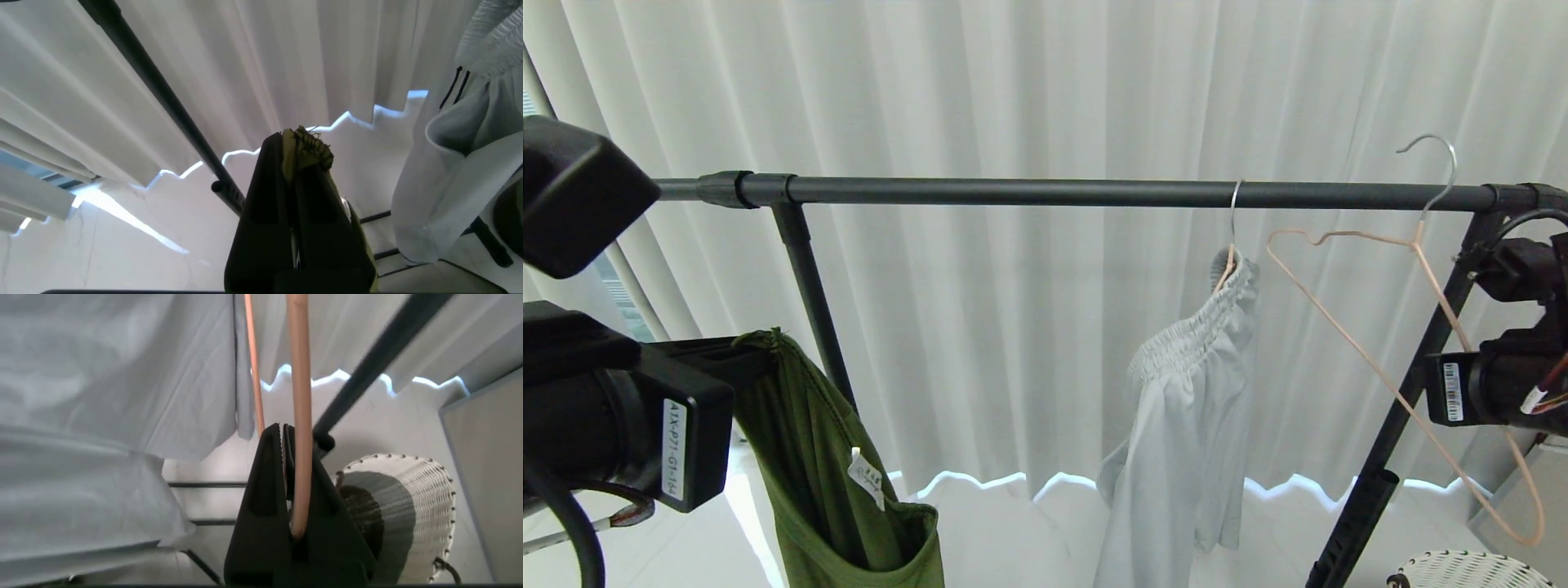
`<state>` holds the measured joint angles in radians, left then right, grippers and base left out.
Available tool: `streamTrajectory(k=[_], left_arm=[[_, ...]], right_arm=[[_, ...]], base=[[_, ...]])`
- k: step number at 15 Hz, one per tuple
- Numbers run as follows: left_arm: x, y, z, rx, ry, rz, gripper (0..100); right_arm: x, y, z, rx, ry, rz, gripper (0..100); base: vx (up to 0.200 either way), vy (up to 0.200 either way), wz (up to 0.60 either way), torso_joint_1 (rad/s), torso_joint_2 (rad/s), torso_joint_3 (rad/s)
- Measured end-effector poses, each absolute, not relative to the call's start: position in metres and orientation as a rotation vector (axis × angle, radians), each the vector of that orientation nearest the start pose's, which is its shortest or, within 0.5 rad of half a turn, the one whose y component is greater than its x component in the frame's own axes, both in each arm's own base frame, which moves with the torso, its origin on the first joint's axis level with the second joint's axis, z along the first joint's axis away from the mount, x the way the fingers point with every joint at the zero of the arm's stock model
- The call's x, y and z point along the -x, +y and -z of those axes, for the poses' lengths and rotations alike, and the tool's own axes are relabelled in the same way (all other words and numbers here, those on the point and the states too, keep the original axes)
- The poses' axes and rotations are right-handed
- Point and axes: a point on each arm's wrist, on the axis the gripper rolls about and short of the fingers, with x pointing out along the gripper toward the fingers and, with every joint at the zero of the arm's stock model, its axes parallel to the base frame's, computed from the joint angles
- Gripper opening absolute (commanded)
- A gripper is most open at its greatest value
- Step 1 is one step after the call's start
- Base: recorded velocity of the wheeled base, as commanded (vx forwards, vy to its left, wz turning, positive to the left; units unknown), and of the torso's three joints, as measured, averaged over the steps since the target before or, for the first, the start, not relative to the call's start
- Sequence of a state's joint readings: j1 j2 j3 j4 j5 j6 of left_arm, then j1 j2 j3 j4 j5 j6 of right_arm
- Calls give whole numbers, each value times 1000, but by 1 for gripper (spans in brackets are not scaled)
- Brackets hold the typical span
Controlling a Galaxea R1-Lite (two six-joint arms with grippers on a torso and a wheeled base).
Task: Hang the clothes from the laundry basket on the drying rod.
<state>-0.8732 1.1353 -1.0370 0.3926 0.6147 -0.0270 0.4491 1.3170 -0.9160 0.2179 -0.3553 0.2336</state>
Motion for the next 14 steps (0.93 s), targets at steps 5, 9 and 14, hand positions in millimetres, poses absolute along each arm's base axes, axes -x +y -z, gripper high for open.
streamTrajectory(k=[5, 9, 14], left_arm=[[-101, -100, -283, -310, 365, 243, 0], [-101, -100, -283, -312, 367, 242, 0], [-101, -100, -275, -330, 387, 240, 0]], right_arm=[[-143, 65, -241, 22, 570, -53, 0], [-125, 59, -240, 25, 564, -72, 0], [-113, 64, -238, 45, 561, -149, 0]], base=[[-160, 0, 0, 7, 5, 5], [-200, 0, 0, -6, 5, 4], [-200, 0, 0, 0, 6, 3]])
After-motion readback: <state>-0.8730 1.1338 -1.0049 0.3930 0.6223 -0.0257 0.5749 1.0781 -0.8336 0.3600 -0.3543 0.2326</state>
